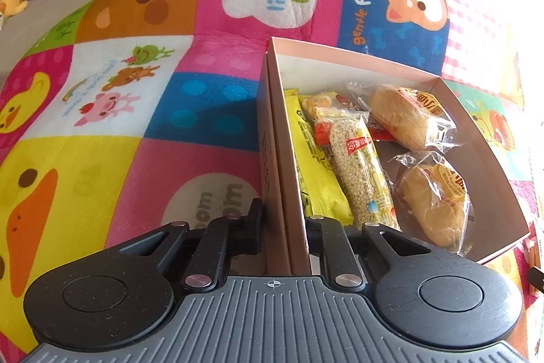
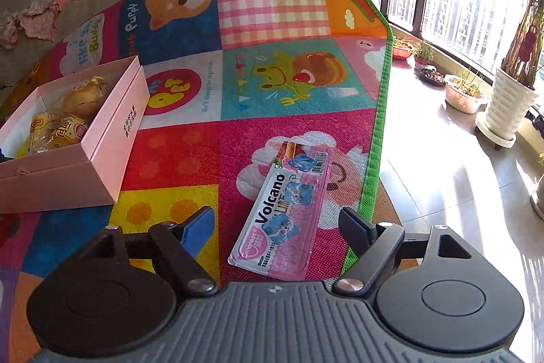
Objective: Organize objects
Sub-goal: 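Carry the second bun into the box and open the right gripper, then grasp the pink-blue Volcano candy pack with the right gripper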
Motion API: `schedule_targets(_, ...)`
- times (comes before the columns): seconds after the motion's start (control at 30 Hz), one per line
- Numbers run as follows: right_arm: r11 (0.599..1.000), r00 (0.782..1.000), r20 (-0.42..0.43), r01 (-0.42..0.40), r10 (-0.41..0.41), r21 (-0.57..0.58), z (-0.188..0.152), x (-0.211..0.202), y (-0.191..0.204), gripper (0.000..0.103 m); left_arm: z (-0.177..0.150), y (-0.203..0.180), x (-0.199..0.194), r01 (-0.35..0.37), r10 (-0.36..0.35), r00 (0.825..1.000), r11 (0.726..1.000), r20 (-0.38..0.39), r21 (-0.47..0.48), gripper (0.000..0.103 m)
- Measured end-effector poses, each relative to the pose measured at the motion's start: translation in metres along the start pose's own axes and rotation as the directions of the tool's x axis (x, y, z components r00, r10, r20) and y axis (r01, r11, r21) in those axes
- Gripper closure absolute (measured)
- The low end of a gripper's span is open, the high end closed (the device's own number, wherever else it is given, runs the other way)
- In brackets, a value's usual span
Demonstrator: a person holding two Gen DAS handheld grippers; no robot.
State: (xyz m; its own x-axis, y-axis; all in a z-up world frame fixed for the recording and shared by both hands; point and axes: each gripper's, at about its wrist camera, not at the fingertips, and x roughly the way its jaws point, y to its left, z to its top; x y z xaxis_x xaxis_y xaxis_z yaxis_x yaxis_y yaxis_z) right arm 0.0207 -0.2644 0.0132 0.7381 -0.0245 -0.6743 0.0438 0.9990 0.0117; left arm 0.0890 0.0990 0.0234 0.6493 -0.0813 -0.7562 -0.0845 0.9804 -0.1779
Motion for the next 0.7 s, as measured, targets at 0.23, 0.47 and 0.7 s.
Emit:
schedule_targets(0.23,0.999,0.999,-0.004,-0.042,0.042,0.023,-0.022,-0.015,0.01,0.057,0.0,-0.002,0.0,-0.009,0.009,1.0,1.0,0.003,0.027,0.086)
schedule_targets(0.47,0.991,0.991,-0.033,-0.129,0.128,-0.02,-0.045,-0.047,0.025,0.058,-0.002,-0.003,-0.001,-0.01,0.01,1.0,0.999,0.008,0.031,0.086)
schedule_targets(0.7,0.992,0.994,-0.032,-0.104,0.102,-0.07,-0.041,-0.04,0.039,0.048,-0.003,-0.001,-0.001,0.001,-0.002,1.0,1.0,0.014,0.026,0.086)
